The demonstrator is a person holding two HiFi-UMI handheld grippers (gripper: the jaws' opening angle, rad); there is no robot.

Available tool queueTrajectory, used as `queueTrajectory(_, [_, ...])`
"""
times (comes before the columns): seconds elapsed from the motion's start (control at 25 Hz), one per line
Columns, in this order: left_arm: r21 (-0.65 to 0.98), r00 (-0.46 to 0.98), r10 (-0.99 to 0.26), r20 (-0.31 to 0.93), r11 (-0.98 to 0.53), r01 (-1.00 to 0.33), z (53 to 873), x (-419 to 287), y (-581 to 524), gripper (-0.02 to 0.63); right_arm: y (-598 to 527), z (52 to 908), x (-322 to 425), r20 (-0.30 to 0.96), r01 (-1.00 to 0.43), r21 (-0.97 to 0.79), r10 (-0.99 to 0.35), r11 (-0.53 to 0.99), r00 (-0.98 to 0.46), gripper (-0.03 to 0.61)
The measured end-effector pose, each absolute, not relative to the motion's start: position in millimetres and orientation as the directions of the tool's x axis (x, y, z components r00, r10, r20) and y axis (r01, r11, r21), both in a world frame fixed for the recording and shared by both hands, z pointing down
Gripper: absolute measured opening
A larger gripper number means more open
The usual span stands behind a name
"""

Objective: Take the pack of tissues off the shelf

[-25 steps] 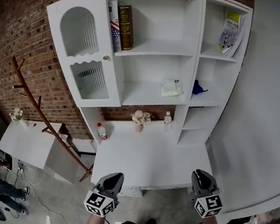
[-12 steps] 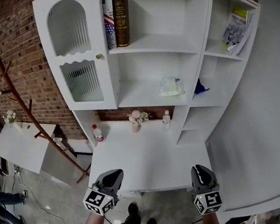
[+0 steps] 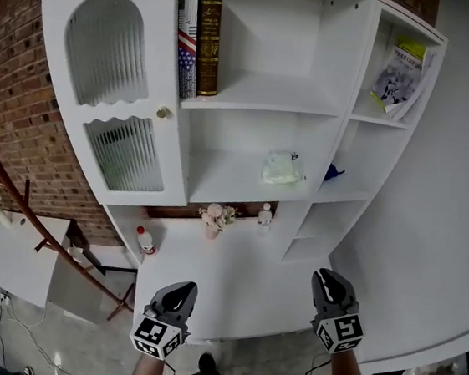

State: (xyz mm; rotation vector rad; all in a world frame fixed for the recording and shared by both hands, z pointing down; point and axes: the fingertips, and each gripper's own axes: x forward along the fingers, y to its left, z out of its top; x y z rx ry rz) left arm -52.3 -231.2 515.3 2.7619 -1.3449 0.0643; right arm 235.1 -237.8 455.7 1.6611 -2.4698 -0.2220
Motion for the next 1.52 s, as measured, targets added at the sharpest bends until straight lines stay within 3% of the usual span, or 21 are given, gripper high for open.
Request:
queueTrajectory(0.2, [0.058, 0.644, -0.762, 0.065, -0.641, -0.765, 516, -58, -260, 0.026, -271, 441, 222, 0.050, -0.895, 0.256, -0.929, 0.367, -0.367, 0.038])
queueTrajectory(0.32, [0.068, 0.666, -0.743, 0.066, -0.663, -0.746, 519, -60, -274, 0.026, -294, 439, 213, 0.066, -0.889, 0.274, -0.929, 0.368, -0.364, 0.086])
queueTrajectory(0.84, [0.082, 0.734, -0.675, 0.077, -0.729, -0.680, 526, -77, -312, 0.026, -370, 419, 192, 0.087, -0.880, 0.354, -0.948, 0.318, -0.308, 0.094])
queueTrajectory(1.52, [0.093, 0.639, -0.767, 0.059, -0.633, -0.768, 520, -95, -334, 0.026, -483, 440, 199, 0.215, -0.813, 0.459, -0.933, 0.358, -0.290, 0.135])
